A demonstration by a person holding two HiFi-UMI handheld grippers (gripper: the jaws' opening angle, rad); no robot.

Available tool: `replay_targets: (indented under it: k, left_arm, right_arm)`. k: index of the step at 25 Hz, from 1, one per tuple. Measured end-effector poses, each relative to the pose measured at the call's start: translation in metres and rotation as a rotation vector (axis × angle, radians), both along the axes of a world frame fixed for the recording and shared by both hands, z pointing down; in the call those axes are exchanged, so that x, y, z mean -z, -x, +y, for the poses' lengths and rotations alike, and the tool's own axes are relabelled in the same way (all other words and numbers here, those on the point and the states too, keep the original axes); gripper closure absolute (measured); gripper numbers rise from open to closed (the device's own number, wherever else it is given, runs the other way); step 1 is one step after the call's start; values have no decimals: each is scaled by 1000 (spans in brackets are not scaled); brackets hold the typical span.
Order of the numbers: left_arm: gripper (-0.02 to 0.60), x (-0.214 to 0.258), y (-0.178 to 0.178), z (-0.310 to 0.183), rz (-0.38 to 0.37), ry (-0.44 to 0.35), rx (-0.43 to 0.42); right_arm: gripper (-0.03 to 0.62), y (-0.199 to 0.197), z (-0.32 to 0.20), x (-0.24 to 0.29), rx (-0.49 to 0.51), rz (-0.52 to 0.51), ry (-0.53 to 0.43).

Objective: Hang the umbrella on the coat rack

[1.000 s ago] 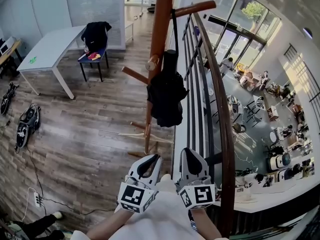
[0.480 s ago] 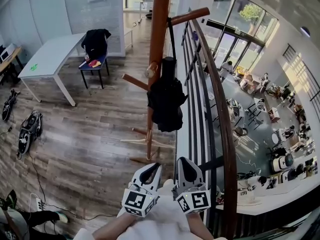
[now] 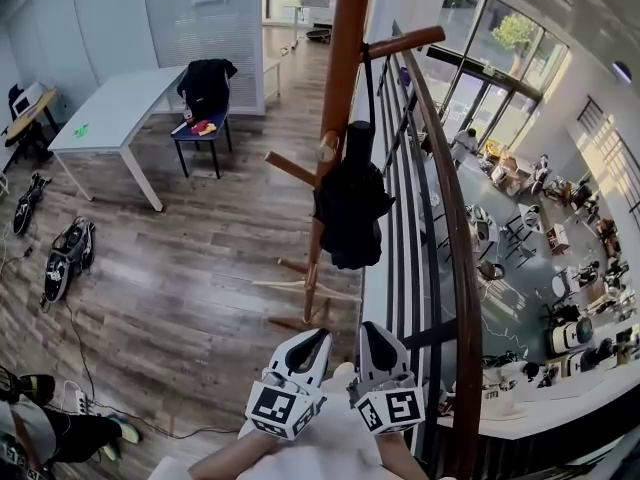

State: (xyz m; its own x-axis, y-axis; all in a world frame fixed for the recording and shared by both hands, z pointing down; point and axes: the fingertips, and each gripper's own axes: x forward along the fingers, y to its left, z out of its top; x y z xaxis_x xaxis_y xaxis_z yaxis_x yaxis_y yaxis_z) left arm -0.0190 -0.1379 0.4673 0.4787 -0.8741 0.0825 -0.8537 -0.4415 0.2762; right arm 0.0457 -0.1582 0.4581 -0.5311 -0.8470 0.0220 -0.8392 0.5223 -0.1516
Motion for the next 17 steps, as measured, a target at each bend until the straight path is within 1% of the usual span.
replay_targets:
  k: [7,17]
  left_arm:
    - [548,3,3,1,-6,-3,1]
    - [548,-2,5,-1,-6,10,10]
  right_arm:
    - [554,8,2,5,16,2,-4]
    - [554,7,1,3,18,8,1]
